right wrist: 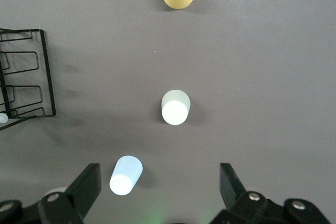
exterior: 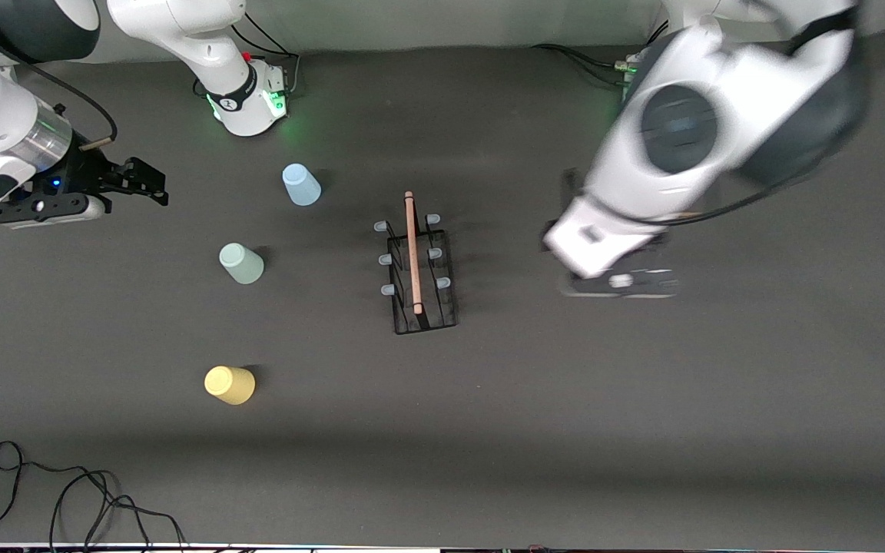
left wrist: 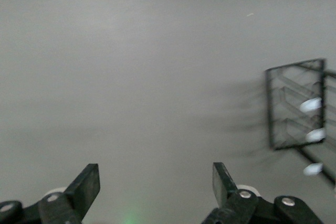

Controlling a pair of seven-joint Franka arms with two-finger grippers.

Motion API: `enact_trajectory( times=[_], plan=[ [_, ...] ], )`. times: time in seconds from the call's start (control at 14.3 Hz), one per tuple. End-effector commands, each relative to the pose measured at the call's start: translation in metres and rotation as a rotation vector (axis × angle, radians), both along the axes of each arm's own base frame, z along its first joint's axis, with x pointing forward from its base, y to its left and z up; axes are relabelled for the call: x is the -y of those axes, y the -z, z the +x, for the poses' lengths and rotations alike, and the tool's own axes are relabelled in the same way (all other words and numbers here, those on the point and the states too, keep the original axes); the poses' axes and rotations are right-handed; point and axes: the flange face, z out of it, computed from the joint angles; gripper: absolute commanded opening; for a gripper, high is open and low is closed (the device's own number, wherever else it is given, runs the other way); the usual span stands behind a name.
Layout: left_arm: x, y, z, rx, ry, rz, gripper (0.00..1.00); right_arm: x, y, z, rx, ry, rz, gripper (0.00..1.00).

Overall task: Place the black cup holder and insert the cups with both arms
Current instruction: 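Withdraw the left gripper while the right gripper reaches the green cup, then grasp the sage green cup with the right gripper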

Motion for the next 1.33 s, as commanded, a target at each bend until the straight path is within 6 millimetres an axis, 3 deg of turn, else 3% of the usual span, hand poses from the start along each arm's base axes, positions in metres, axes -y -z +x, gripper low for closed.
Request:
enact_trajectory(
  times=[0.0, 0.14, 0.28, 0.35, 0.56, 0.7, 1.05, 1.26],
  plan=[
    [-0.086, -0.033, -0.008, -0.041, 0.016, 0.010, 0.95, 0.002, 0.064, -0.010, 0.016, 0.013, -0.019, 1.00],
    [-0.149, -0.043, -0.011, -0.040, 0.006, 0.012, 0.92, 0.003, 0.118, -0.011, 0.025, 0.018, -0.020, 1.00],
    [-0.187, -0.032, -0.013, -0.056, -0.019, 0.013, 0.92, 0.003, 0.171, -0.013, 0.048, 0.020, -0.022, 1.00],
    [-0.197, -0.021, -0.015, -0.059, -0.034, 0.018, 0.92, 0.003, 0.193, -0.013, 0.056, 0.024, -0.022, 1.00],
    [-0.206, 0.020, -0.028, -0.015, -0.044, 0.026, 0.92, 0.003, 0.242, -0.015, 0.051, 0.025, -0.028, 1.00],
    [-0.206, 0.034, -0.031, 0.001, -0.046, 0.023, 0.94, 0.003, 0.265, -0.018, 0.056, 0.025, -0.031, 1.00],
    [-0.234, 0.023, -0.030, 0.023, 0.027, -0.009, 0.96, 0.004, 0.308, -0.032, 0.052, 0.026, -0.036, 1.00],
    [-0.235, 0.023, -0.030, 0.024, 0.026, -0.009, 0.96, 0.004, 0.319, -0.035, 0.031, 0.024, -0.040, 1.00]
  ],
)
